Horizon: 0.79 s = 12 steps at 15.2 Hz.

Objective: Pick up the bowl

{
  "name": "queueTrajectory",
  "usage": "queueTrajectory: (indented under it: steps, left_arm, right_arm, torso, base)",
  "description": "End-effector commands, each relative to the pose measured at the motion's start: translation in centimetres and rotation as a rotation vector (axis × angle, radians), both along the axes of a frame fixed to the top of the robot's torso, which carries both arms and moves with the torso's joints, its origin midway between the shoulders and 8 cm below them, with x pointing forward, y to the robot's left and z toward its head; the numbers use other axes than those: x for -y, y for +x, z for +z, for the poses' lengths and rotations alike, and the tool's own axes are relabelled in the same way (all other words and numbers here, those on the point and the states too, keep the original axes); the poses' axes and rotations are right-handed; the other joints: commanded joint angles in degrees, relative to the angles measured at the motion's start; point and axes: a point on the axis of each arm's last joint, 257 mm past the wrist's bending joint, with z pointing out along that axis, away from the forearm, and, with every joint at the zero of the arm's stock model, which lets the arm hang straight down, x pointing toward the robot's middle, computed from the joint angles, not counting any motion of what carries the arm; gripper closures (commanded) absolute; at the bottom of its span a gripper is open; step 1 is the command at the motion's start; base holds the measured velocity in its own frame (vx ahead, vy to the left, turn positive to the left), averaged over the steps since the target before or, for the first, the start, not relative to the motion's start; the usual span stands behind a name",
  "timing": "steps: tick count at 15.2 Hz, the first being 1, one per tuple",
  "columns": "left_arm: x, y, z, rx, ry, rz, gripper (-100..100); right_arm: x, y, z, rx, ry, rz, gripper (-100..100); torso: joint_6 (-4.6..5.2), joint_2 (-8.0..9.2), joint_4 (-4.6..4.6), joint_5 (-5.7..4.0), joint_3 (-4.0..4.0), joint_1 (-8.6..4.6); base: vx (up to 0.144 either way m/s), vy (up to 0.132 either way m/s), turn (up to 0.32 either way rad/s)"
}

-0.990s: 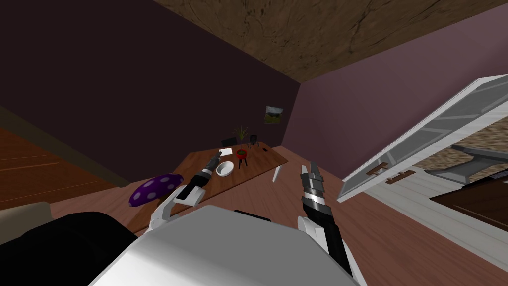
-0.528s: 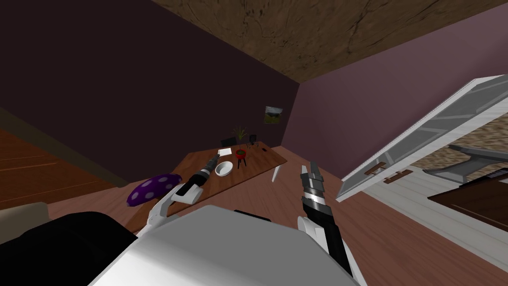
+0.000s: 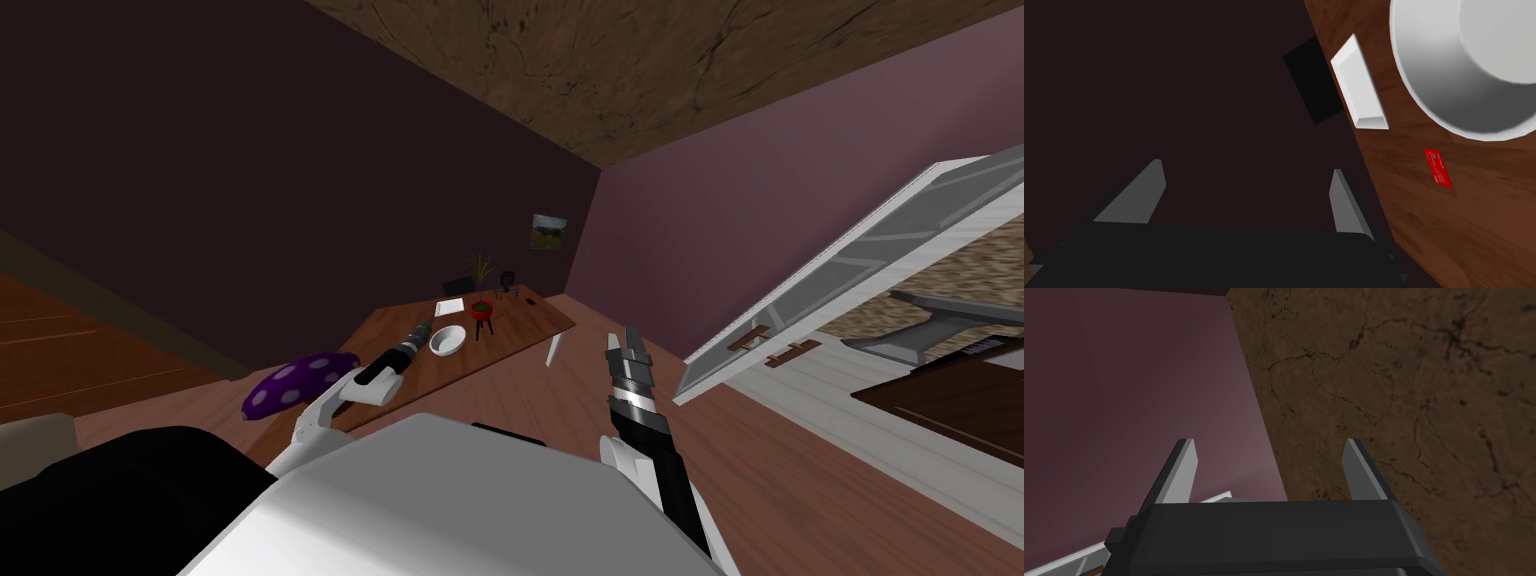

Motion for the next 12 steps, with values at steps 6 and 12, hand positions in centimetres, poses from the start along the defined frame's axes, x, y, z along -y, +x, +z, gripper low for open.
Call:
queueTrajectory:
  steps: [6,12]
  left_arm:
    - [-4.8,-1.5,-4.1,-0.156,-0.056,0.095,-100]
    - [-8.1,-3.4,-7.4,-0.279,-0.116,0.179,-100]
  right_arm:
    - [0.0,0.0,0.0,0.0,0.0,0.0,0]
    - [0.0,0.0,0.0,0.0,0.0,0.0,0]
  torso:
    - [0.0,0.03,0.01,0.02,0.02,0.1]
    - [-0.01,-0.03,-0.01,0.01,-0.02,0.06]
  base:
    - [0.017,-0.026,-0.021]
    - [0.025,-0.031,-0.034]
